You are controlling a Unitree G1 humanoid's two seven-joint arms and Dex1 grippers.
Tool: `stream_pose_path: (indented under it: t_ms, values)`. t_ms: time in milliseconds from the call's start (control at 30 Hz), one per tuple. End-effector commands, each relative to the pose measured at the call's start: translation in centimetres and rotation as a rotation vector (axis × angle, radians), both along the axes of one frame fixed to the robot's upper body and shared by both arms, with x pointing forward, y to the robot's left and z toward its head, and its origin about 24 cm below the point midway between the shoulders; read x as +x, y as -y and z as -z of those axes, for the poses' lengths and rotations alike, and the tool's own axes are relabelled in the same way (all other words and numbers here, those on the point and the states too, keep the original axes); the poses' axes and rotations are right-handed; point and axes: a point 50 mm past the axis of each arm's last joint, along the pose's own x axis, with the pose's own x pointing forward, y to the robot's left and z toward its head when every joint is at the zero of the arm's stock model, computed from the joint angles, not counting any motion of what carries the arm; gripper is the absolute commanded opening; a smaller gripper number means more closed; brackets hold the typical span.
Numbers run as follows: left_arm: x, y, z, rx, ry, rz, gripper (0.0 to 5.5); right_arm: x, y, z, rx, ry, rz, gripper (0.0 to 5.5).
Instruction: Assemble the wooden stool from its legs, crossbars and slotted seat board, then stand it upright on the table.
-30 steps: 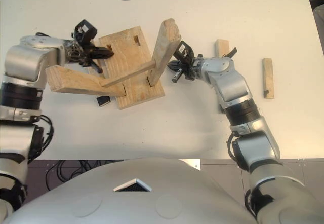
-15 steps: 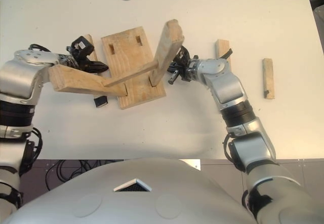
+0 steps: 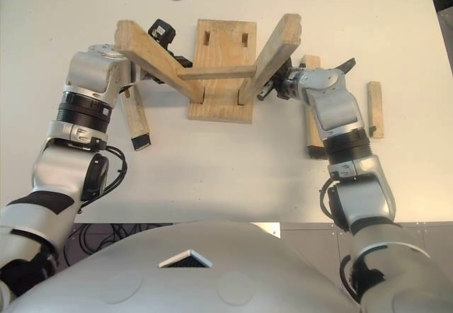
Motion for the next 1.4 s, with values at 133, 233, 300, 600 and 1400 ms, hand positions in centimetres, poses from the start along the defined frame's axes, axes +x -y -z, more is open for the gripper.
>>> stream_pose_path:
  t_ms: [133, 233, 300, 600, 1400]
  values:
    - [1.8, -4.5, -10.6, -0.110, 0.512, -0.281, 0.00, 0.6, -0.2, -5.9, 0.285, 0.245, 0.110, 0.01]
    - [-0.3, -4.1, -16.9, -0.081, 0.721, -0.305, 0.00, 0.0, 1.3, -8.3, 0.331, 0.342, 0.187, 0.01]
    - [-1.7, -2.5, -19.9, -0.122, 0.759, -0.283, 0.00, -0.6, 1.8, -9.0, 0.325, 0.377, 0.216, 0.01]
    - [-8.0, 6.4, -13.6, 0.057, 0.418, 0.067, 0.00, -1.2, 0.2, -8.9, 0.115, 0.451, 0.224, 0.01]
    - [-7.7, -8.9, -18.4, -0.131, 0.395, -0.363, 0.00, -4.4, 1.5, -9.6, 0.088, 0.461, 0.386, 0.01]
